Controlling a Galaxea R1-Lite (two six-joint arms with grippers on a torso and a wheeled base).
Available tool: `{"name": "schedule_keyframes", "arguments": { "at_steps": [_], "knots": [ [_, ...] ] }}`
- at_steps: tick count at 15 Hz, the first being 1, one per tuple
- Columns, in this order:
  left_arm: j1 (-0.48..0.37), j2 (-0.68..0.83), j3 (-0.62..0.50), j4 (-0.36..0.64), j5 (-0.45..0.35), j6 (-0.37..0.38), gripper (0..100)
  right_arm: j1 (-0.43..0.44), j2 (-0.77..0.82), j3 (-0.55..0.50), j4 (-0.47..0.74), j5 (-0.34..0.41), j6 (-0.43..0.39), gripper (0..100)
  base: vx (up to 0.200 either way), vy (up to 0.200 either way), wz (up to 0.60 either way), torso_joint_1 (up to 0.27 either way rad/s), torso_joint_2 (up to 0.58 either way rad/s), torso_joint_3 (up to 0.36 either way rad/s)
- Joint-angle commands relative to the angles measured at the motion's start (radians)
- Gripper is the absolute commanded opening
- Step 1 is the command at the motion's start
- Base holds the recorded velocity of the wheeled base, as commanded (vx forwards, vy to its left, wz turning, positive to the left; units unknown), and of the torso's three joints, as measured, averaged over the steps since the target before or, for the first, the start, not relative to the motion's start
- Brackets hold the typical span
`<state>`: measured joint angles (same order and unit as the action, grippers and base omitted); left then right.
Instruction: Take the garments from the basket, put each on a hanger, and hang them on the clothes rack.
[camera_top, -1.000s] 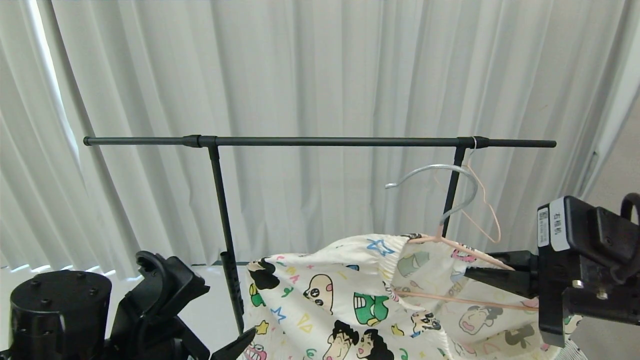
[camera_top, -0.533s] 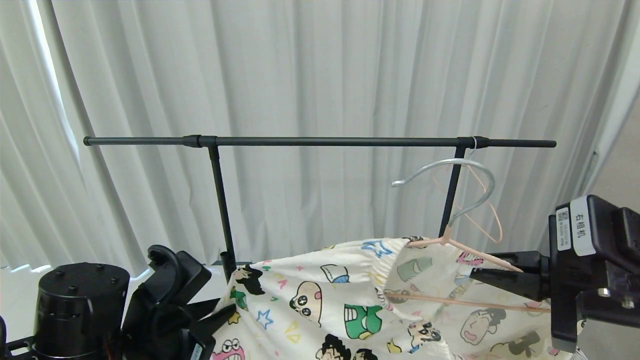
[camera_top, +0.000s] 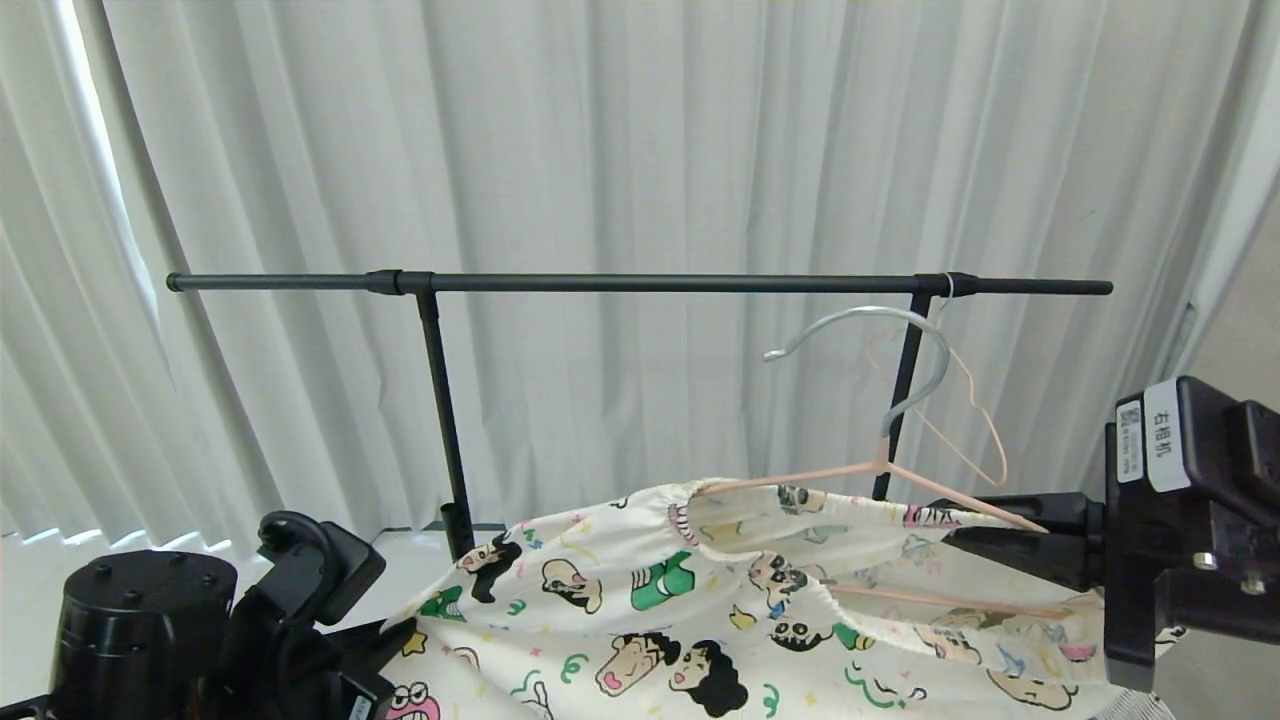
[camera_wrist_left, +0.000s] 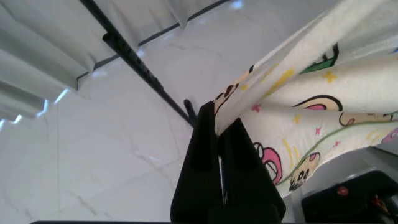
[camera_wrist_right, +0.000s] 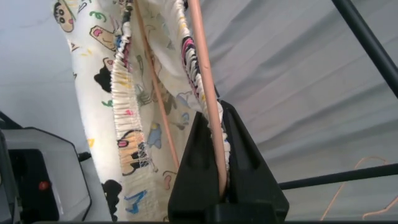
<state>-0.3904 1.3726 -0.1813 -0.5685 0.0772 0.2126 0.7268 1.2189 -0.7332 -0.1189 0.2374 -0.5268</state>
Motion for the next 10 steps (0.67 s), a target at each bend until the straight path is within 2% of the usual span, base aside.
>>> {"name": "schedule_keyframes", "arguments": {
  "at_steps": [1,2,5,7,8,9,10],
  "knots": [
    [-0.008,-0.033,0.000,-0.002,-0.001,-0.004,100,-0.018,0.002,0.011,0.001,0.000,-0.001,0,0.000,0.000,0.00,0.000,0.00,0.000],
    [-0.008,-0.067,0.000,-0.002,-0.001,-0.015,100,-0.043,0.001,0.021,0.001,0.000,-0.001,0,0.000,0.000,0.00,0.000,0.00,0.000],
    [0.007,-0.175,0.011,-0.002,0.003,-0.111,100,-0.119,-0.038,0.086,0.001,0.002,0.001,0,0.000,0.000,0.00,0.000,0.00,0.000],
    [0.067,-0.224,0.002,-0.002,0.022,-0.113,100,-0.170,-0.065,0.118,0.002,0.000,0.022,0,0.000,0.000,0.00,0.000,0.00,0.000],
    [0.124,-0.250,0.000,-0.002,0.044,-0.111,100,-0.196,-0.095,0.150,0.004,-0.009,0.062,0,0.000,0.000,0.00,0.000,0.00,0.000],
    [0.157,-0.267,0.002,-0.002,0.058,-0.111,100,-0.211,-0.113,0.169,0.010,-0.027,0.083,0,0.000,0.000,0.00,0.000,0.00,0.000],
    [0.209,-0.282,0.009,-0.002,0.076,-0.110,100,-0.219,-0.142,0.202,0.024,-0.083,0.128,0,0.000,0.000,0.00,0.000,0.00,0.000]
  ]
}}
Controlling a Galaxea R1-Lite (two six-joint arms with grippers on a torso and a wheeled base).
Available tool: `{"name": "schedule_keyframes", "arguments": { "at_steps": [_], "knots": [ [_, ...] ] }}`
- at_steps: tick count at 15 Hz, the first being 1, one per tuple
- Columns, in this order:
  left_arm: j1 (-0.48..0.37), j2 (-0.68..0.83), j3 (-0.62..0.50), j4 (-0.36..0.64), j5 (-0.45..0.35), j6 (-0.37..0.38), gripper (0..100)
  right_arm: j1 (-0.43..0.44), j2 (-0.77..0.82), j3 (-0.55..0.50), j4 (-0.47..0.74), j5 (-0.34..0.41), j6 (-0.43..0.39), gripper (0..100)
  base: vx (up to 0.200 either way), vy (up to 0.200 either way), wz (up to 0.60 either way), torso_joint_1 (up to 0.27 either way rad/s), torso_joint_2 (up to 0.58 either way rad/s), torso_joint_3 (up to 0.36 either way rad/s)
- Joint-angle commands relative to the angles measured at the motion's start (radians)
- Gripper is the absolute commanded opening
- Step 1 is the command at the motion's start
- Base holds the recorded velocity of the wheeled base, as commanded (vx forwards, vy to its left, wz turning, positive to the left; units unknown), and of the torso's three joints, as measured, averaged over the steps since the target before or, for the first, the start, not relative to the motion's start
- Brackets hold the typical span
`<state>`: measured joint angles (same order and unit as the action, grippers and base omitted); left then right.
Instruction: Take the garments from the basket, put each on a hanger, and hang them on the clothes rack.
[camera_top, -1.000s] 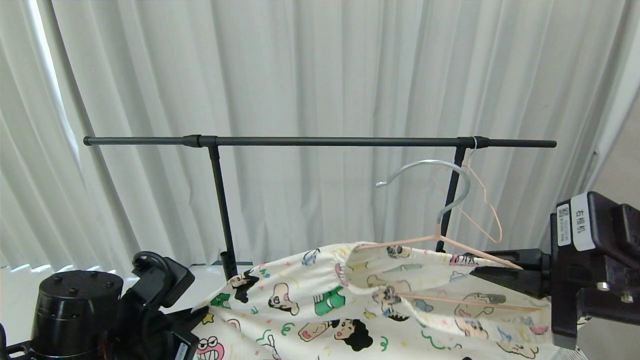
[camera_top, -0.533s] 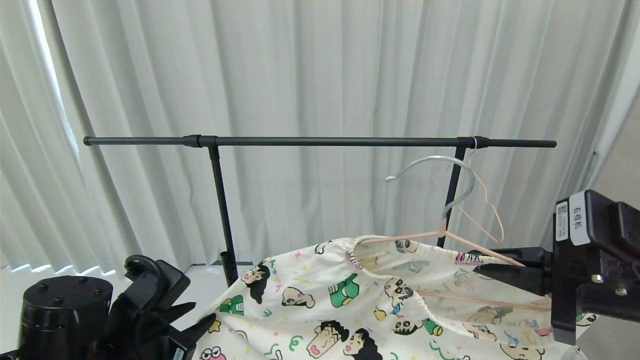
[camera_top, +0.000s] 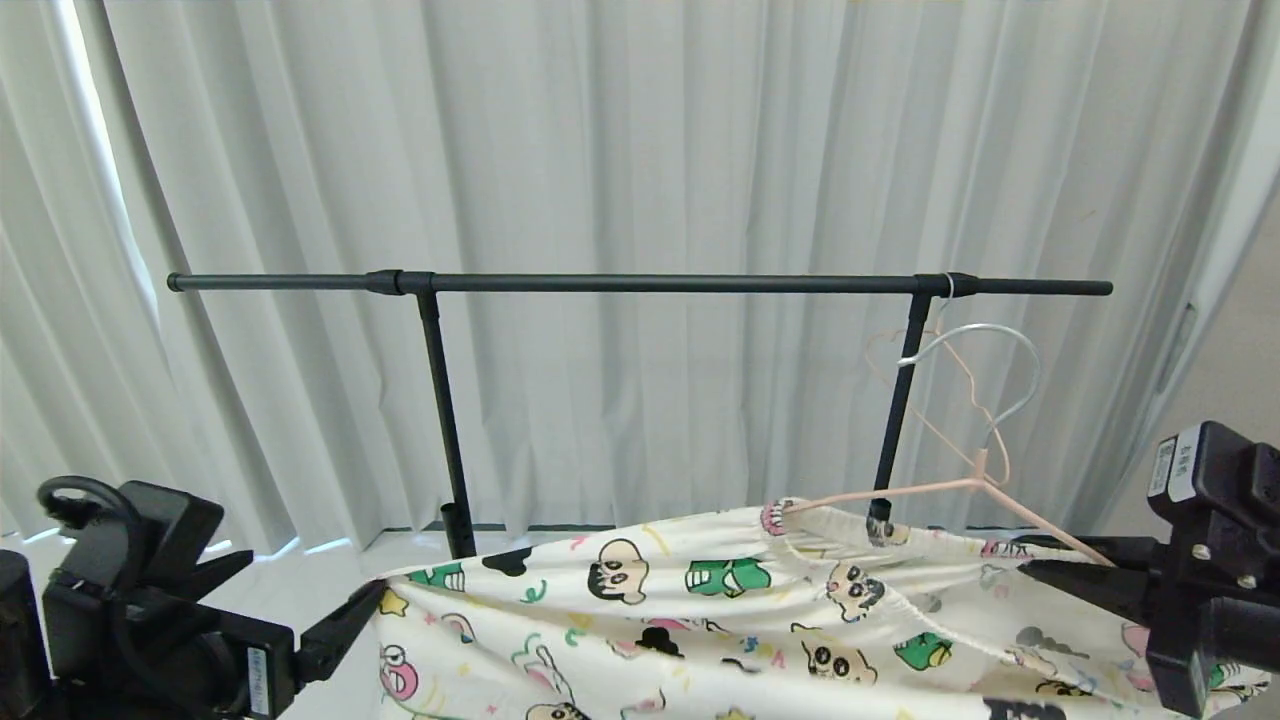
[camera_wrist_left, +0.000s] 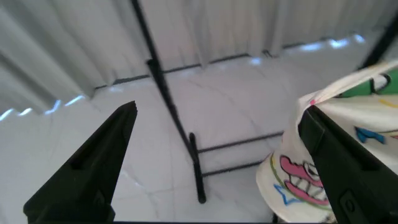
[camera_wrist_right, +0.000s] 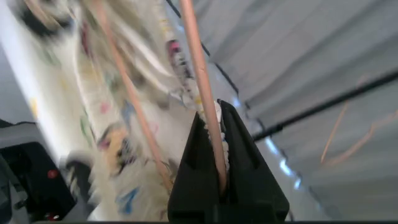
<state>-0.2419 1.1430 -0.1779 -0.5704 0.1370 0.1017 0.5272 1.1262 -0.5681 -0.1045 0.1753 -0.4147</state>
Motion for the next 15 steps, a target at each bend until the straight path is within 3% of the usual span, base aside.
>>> {"name": "schedule_keyframes", "arguments": {
  "at_steps": [1,3,6,9,15],
  "knots": [
    [0.099,-0.054,0.014,0.000,0.026,0.001,100,-0.019,-0.063,0.054,0.035,-0.082,0.060,0,0.000,0.000,0.00,0.000,0.00,0.000],
    [0.142,-0.052,0.018,0.001,0.033,0.006,100,-0.019,-0.077,0.054,0.118,-0.180,0.128,0,0.000,0.000,0.00,0.000,0.00,0.000],
    [0.145,-0.051,0.020,0.001,0.079,0.050,100,-0.021,-0.045,0.053,0.137,-0.261,0.223,0,0.000,0.000,0.00,0.000,0.00,0.000],
    [0.145,-0.051,0.021,0.001,0.079,0.107,100,-0.023,-0.016,0.048,0.132,-0.300,0.280,0,0.000,0.000,0.00,0.000,0.00,0.000],
    [0.139,-0.054,0.018,0.001,0.076,0.108,100,-0.041,0.112,-0.056,0.109,-0.321,0.352,0,0.000,0.000,0.00,0.000,0.00,0.000]
  ]
}}
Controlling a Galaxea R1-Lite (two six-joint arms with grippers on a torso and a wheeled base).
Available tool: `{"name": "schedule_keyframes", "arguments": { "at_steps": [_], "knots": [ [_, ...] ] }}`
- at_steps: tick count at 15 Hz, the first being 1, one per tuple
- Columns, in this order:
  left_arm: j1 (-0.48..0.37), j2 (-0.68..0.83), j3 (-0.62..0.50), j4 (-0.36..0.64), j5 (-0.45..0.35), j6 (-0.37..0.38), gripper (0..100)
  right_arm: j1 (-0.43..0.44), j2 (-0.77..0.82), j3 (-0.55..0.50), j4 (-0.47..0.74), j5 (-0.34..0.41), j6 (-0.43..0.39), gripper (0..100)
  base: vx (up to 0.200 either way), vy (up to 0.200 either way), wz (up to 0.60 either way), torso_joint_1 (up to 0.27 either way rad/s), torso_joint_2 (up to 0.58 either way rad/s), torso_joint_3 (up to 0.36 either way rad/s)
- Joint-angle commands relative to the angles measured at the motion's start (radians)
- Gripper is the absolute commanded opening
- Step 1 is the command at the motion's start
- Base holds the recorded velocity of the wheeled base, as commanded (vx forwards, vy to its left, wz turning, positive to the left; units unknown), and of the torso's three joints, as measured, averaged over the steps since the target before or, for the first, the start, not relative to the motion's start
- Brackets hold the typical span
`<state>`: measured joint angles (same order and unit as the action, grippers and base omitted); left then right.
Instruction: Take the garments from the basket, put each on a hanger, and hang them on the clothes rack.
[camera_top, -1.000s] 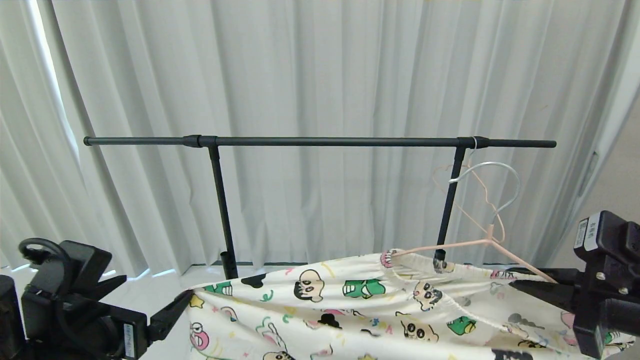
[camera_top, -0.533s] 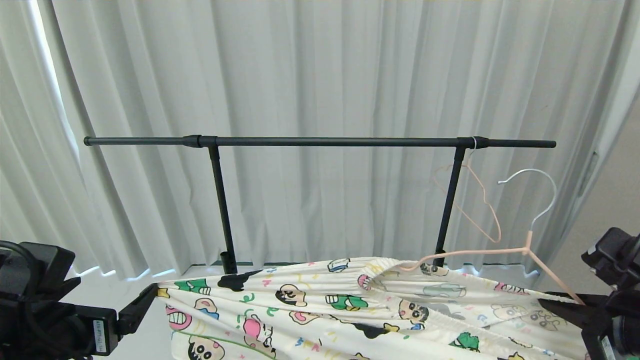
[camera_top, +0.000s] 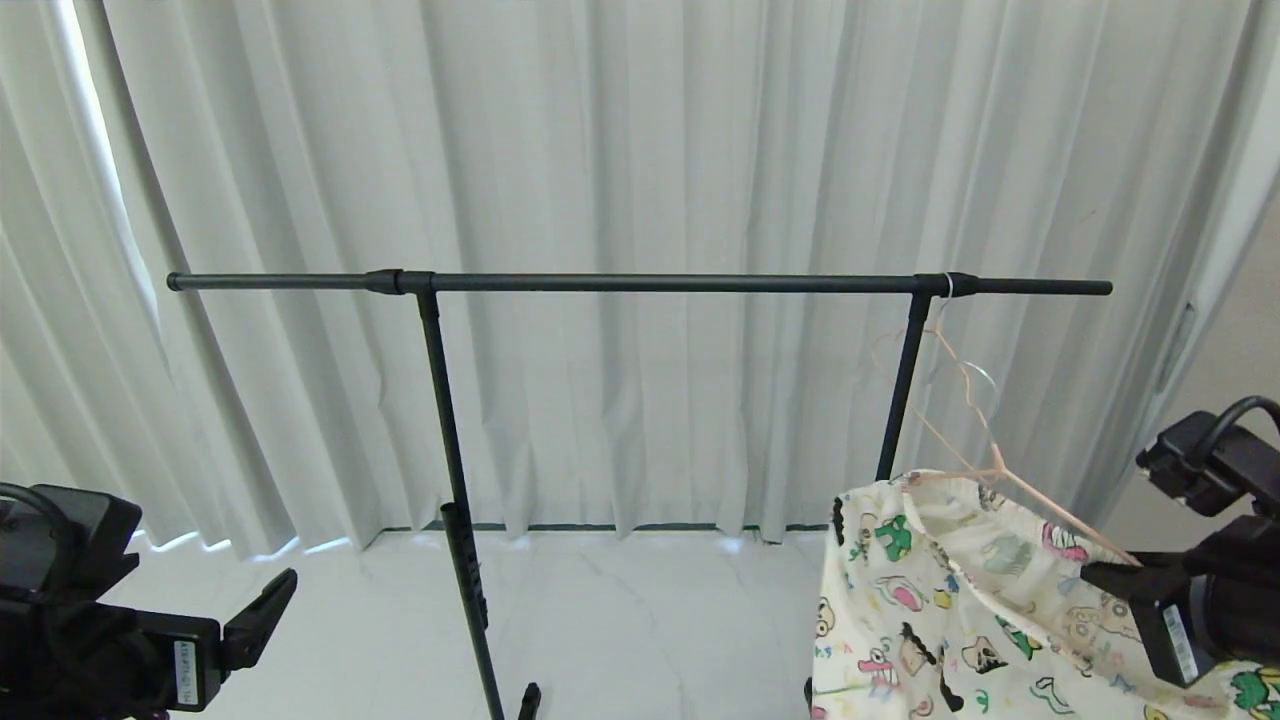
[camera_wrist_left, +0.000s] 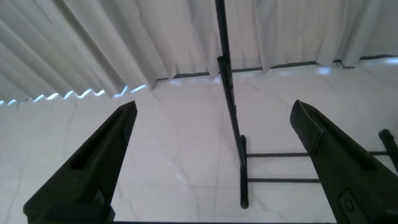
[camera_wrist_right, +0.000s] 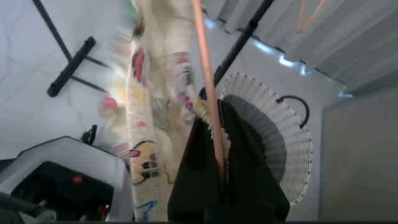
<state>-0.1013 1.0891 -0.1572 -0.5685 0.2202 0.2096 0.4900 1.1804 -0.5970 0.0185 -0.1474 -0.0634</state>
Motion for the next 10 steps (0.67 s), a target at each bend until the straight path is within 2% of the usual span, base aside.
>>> {"name": "schedule_keyframes", "arguments": {
  "at_steps": [1,8,10],
  "knots": [
    [-0.002,0.000,-0.002,-0.001,-0.007,0.001,100,-0.004,0.081,-0.032,-0.045,0.000,0.001,0,0.000,0.000,0.00,0.000,0.00,0.000],
    [-0.002,-0.006,0.004,-0.001,-0.009,0.005,100,-0.004,0.093,-0.033,-0.130,-0.001,0.001,0,0.000,0.000,0.00,0.000,0.00,0.000],
    [-0.002,-0.002,0.004,-0.001,-0.007,0.005,100,-0.004,0.119,-0.033,-0.198,-0.001,0.007,0,0.000,0.000,0.00,0.000,0.00,0.000]
  ]
}}
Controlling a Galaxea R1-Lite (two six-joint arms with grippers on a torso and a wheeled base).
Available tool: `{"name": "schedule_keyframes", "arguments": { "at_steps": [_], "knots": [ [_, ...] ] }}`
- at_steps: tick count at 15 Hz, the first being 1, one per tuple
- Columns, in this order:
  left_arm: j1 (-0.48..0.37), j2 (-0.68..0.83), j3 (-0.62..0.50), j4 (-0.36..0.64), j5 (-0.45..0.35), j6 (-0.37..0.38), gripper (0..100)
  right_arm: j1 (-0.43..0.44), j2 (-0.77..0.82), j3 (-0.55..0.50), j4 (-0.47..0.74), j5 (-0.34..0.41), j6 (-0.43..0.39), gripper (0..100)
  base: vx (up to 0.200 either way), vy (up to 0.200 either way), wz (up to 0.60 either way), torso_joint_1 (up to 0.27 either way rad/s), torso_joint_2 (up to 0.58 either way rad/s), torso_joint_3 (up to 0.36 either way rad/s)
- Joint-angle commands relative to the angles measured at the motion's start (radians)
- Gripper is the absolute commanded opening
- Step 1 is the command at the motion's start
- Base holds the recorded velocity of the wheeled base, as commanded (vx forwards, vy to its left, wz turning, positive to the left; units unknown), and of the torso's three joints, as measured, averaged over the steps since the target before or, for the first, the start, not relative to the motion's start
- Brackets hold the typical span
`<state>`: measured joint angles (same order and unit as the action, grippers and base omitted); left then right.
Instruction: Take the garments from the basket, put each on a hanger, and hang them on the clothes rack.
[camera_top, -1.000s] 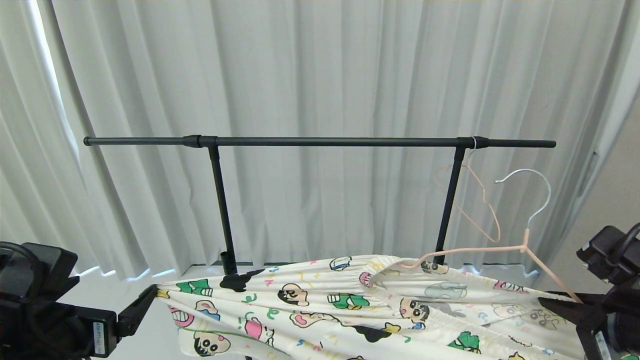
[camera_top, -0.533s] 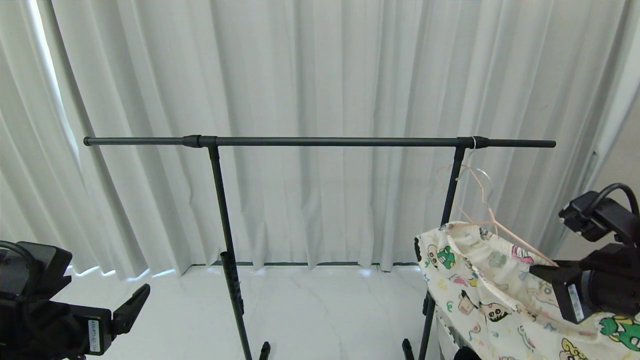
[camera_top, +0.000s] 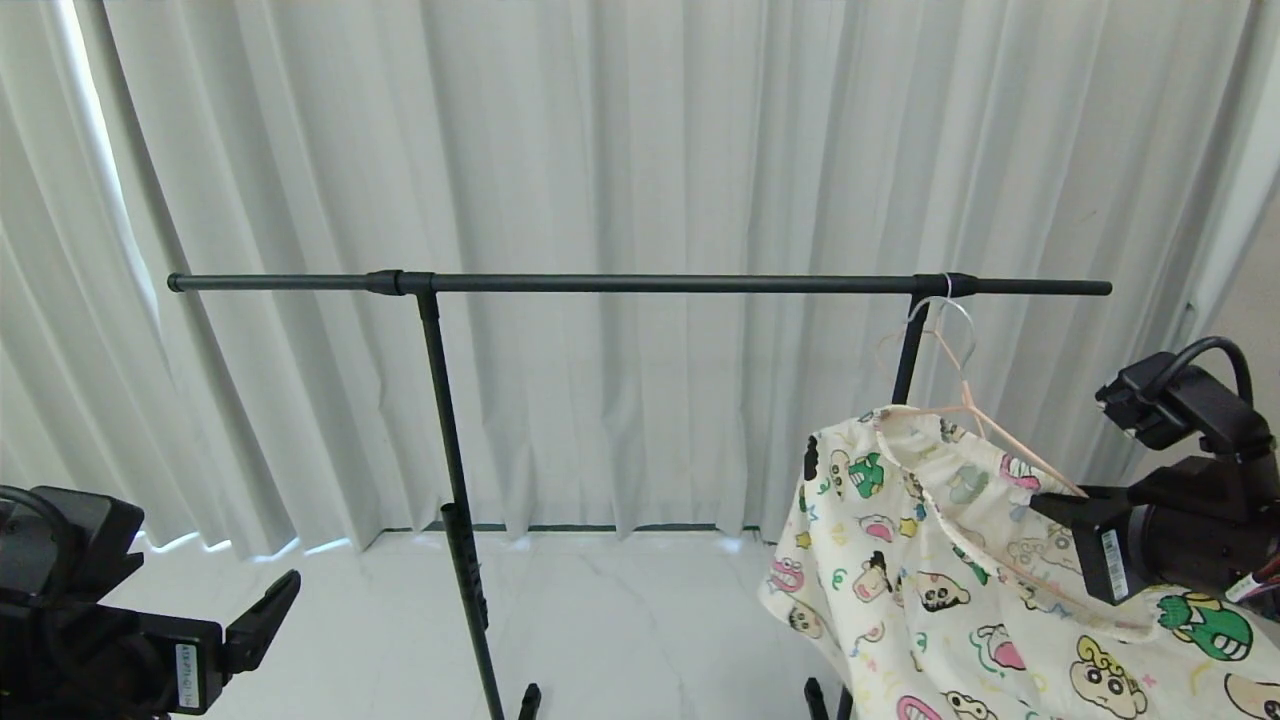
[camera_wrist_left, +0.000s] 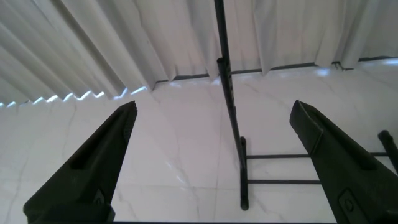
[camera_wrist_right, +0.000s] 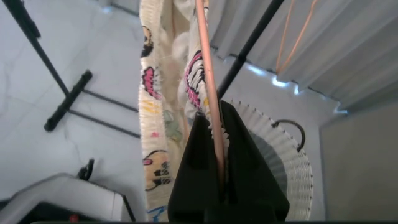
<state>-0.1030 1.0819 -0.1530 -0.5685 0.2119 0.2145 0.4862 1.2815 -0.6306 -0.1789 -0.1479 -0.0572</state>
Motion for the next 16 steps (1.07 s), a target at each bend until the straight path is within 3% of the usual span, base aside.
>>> {"name": "schedule_keyframes", "arguments": {
  "at_steps": [1,6,16],
  "knots": [
    [0.000,0.006,-0.003,-0.001,0.000,-0.001,100,0.000,0.035,0.000,-0.042,-0.001,0.008,0,0.000,0.000,0.00,0.000,0.00,0.000],
    [0.000,-0.004,-0.003,-0.001,-0.037,-0.001,100,-0.001,0.127,-0.049,-0.154,-0.001,0.010,0,0.160,0.000,0.00,-0.005,0.00,0.002],
    [-0.035,-0.002,-0.008,-0.001,-0.037,0.000,100,-0.026,0.315,-0.189,-0.215,0.001,0.011,0,0.200,0.000,0.00,0.004,0.00,0.002]
  ]
}}
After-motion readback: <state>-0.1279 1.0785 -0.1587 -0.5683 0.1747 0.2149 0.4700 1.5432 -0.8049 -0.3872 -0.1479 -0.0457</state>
